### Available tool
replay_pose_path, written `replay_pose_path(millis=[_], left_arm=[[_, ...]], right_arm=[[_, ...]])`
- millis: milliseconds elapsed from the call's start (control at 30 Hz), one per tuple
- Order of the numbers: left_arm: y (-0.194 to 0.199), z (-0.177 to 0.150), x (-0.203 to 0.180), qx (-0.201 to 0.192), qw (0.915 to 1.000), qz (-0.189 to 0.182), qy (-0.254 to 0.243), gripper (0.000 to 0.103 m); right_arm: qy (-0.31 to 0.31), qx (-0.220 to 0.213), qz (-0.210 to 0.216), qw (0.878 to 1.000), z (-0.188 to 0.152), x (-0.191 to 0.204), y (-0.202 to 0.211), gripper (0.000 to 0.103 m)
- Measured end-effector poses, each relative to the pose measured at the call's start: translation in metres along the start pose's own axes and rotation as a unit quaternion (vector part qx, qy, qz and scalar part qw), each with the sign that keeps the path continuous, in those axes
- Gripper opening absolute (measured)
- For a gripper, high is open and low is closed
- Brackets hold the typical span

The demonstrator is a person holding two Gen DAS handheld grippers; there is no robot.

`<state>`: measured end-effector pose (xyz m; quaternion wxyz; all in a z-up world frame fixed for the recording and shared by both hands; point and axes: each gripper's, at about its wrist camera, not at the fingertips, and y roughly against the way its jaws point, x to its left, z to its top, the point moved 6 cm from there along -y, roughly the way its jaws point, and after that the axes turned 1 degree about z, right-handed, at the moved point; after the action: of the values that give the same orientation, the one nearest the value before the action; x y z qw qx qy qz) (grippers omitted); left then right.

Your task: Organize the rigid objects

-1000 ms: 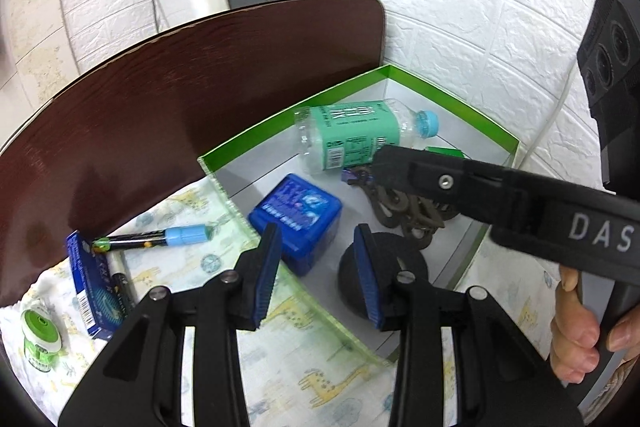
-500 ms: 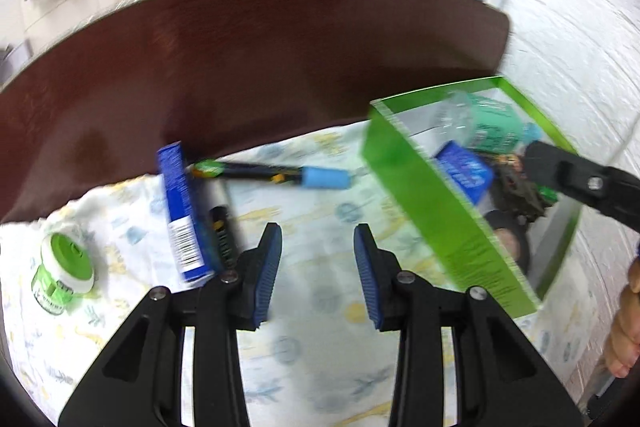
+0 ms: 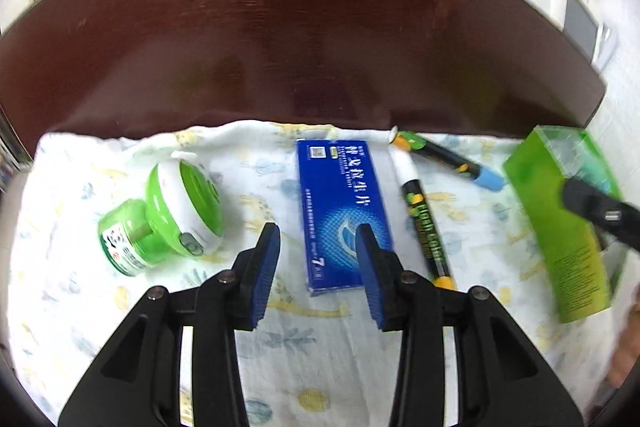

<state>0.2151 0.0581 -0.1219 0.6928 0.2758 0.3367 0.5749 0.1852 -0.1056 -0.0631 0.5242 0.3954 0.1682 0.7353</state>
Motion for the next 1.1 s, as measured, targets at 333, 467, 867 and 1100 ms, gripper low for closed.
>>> replay_pose_path(millis=[333,467,867,1100], left_arm=[[-0.021,-0.014,-0.072,0.046,0.9927,-0.090,-0.067,0.036],[-0.051,-0.014,-0.079,0.078,0.9910,-0.091,-0.060,0.036],[-0.065,0.004,-0.055,0.078,0.9934,-0.067,-0.051,0.016],[-0.056,-0.001,-0.039,0.081,0.9930,-0.054,-0.067,0.015]], right_arm=[[0.030,0.025,-0.085,0.996,0.021,0.000,-0.050,0.043],[0.030,0.040,-0.087,0.995,0.023,-0.006,-0.062,0.043],[0.089,0.053,-0.113,0.988,0.025,-0.014,-0.089,0.053],[0.106,0.096,-0.103,0.984,0.017,-0.010,-0.080,0.043]])
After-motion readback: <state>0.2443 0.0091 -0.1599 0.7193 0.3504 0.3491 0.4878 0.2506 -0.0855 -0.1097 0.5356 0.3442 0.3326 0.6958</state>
